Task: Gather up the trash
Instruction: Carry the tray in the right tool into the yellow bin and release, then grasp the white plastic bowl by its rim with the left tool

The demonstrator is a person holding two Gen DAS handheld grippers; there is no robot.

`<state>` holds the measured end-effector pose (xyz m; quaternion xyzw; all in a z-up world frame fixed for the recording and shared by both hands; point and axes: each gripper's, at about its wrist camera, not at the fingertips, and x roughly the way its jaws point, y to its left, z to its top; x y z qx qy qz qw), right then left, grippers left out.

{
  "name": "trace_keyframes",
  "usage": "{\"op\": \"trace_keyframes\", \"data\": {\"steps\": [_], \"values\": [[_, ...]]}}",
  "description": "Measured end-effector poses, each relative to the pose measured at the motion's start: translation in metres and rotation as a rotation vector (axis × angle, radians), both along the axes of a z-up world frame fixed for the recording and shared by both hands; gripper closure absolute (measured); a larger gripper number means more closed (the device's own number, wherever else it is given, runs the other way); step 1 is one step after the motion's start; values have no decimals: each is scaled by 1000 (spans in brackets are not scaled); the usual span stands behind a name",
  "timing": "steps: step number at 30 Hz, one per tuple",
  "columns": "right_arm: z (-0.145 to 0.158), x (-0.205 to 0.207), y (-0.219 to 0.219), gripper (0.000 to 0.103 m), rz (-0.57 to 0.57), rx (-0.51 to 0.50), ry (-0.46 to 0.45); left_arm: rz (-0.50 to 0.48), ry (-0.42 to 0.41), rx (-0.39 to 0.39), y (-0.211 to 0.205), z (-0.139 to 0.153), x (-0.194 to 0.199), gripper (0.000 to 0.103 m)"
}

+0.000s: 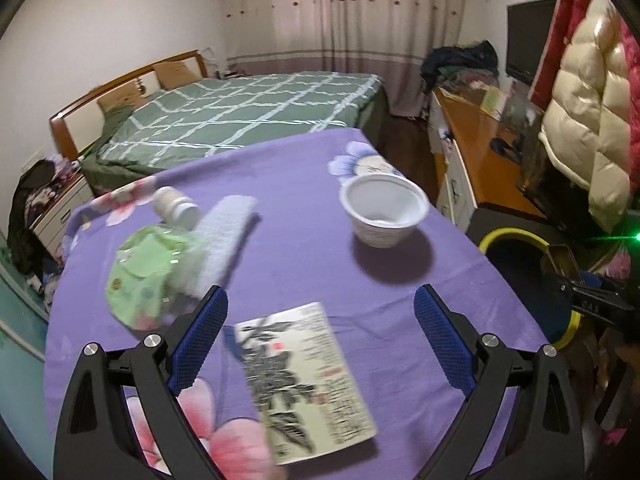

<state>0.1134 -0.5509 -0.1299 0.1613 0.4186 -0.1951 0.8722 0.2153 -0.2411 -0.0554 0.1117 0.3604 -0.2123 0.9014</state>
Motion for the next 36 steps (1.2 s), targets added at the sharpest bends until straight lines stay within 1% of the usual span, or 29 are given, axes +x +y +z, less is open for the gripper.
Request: {"op": "trace_keyframes", "data": {"steps": [5,11,16,22,29,36], "values": [[-8,-8,-23,37,-33,14,2,-38,20,24,-30,-8,-2,10],[-11,-7,-30,36,-36,25,0,-61,41,49,-56,-16,-1,10],[-12,-10,-37,35,-42,41,-15,-65,51,66,-69,-21,3,10],[-13,-10,-39,35,-40,52,-24,-57,66,72,-75,-26,11,10],[-17,-8,-43,35,-32,73,-30,-28,102,65,-84,-36,26,10],[-19,-8,-44,35,-27,86,-37,56,140,50,-92,-52,54,10]]}}
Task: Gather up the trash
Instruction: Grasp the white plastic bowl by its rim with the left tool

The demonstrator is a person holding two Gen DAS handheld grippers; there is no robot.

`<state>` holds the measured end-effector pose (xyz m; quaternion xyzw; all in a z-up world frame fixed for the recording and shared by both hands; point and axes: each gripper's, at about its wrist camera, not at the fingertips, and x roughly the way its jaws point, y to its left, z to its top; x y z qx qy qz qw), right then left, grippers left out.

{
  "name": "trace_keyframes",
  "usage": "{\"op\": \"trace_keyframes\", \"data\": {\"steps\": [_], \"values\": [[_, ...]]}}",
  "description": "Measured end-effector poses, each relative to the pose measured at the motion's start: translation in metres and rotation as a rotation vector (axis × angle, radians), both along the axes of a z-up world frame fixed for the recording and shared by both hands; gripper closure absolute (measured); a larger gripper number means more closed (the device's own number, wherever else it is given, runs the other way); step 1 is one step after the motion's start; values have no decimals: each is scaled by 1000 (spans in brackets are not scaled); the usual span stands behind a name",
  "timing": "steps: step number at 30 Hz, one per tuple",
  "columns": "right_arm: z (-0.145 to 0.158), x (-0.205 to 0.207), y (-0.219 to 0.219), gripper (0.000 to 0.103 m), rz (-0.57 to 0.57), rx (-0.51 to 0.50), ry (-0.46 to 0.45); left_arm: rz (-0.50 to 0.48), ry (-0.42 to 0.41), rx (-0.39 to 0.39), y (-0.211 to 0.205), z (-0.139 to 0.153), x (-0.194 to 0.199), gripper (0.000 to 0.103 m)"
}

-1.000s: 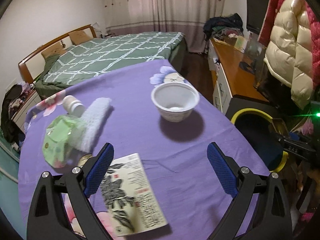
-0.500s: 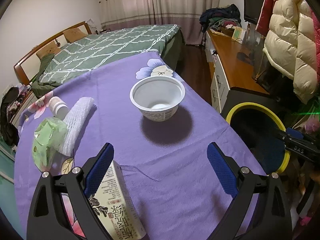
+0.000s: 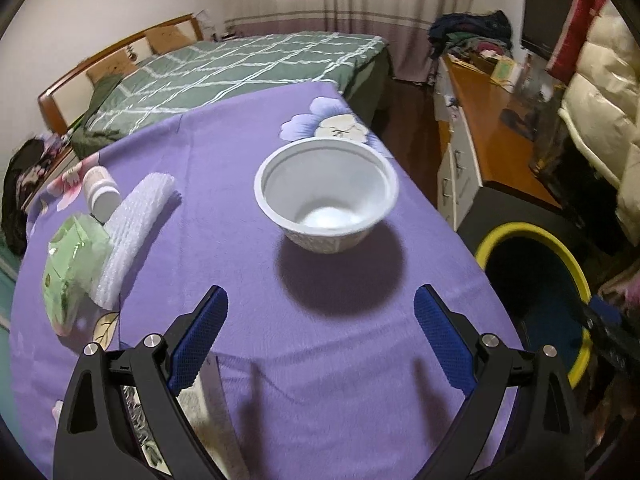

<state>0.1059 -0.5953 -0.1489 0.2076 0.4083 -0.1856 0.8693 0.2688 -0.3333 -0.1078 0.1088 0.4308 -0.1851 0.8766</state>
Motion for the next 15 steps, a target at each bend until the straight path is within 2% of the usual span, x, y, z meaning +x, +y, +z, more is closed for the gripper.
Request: {"op": "trace_keyframes", "data": {"steps": [11,15], "values": [[-3,6,-4,35,15,23,-16,104,-14,10,-17,-20,38,10],[-5,8,-5,35,19,31,-16,127,6,-7,-21,-24,53,10]]}}
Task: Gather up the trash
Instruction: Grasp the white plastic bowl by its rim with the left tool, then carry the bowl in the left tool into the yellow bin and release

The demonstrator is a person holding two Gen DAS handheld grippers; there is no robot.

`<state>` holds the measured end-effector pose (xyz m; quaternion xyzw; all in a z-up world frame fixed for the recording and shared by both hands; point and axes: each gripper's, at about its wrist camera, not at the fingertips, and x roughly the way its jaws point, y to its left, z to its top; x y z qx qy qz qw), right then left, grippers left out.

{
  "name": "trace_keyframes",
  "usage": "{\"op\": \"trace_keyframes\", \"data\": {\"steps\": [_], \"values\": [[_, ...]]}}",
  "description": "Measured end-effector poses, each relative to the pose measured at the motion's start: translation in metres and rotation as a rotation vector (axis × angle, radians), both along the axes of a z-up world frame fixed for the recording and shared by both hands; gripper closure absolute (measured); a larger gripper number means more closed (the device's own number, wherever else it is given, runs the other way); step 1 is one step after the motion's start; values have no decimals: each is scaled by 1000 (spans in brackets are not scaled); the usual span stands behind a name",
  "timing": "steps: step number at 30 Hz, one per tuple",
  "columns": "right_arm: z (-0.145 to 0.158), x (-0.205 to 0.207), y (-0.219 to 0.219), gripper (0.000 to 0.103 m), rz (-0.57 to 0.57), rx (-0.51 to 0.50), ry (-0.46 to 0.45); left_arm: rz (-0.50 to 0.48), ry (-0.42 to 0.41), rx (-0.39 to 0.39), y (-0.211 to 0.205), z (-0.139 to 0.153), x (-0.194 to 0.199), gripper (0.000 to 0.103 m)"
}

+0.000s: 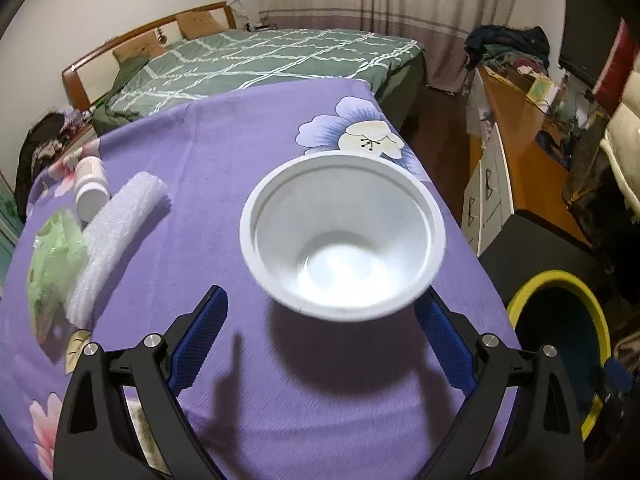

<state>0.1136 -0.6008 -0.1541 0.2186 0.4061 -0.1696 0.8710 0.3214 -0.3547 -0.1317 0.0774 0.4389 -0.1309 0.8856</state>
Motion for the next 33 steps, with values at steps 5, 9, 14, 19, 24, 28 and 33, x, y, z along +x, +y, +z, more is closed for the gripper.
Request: {"op": "trace_keyframes", "data": {"steps": [5,9,14,19,24,28,33], "values": [[-3,1,-4,35,-1,8,3,24,-8,-12,-5,-2,13,10],[-5,2,-6,35,-1,12,3,30,-24,-12,-12,-2,18,10],[-5,2,-6,35,-2,13,2,29,-35,-15,-16,-3,21,10],[-5,1,-7,35,-2,12,2,16,-60,-14,-18,-1,21,23],[-8,-1,-8,35,-1,13,-5,3,-69,-19,-18,3,16,23],[-6,-9,-7,35,-4,10,-14,-15,-102,-23,-18,18,1,23],[-2,-22,-3,35,-5,1,-24,-66,-119,-46,-20,39,-30,23]]}}
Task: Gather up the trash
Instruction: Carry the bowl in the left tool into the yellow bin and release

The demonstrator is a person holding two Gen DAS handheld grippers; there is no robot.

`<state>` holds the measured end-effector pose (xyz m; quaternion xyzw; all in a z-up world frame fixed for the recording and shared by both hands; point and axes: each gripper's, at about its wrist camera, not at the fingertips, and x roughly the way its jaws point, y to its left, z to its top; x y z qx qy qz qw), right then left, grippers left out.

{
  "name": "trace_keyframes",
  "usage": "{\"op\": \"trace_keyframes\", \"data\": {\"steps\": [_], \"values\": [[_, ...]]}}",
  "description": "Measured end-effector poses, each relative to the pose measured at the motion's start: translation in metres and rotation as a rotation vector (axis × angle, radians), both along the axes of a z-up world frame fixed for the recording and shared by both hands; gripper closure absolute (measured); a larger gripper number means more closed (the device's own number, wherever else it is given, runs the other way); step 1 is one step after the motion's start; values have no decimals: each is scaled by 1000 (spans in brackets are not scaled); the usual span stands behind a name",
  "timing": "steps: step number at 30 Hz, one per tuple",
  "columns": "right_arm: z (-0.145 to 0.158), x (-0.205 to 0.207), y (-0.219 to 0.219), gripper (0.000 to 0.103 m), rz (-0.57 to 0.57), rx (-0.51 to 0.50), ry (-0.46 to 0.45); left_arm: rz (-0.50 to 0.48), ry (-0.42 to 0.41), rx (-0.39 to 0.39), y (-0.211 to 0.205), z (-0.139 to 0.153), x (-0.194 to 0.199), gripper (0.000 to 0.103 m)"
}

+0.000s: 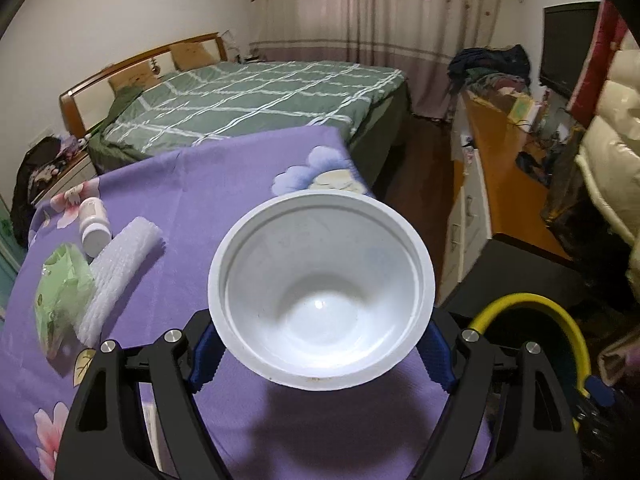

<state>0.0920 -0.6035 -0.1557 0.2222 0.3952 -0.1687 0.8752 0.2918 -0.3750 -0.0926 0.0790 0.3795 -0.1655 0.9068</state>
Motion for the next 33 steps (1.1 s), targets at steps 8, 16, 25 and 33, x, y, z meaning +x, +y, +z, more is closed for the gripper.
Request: {"op": "trace_keyframes", "data": {"steps": [8,16,25,33], "values": [[6,-34,3,35,-12,-40,13,-145,-7,-10,-33,18,-65,23],[9,-82,-4,35,-66,-74,22,-283,0,8,-82,20,-123,23],[6,-122,-17,35,-128,-72,24,-406,57,65,-133,-1,-157,23],[5,-129,-21,35,-144,-66,22,-418,116,103,-152,-19,-150,22]]}}
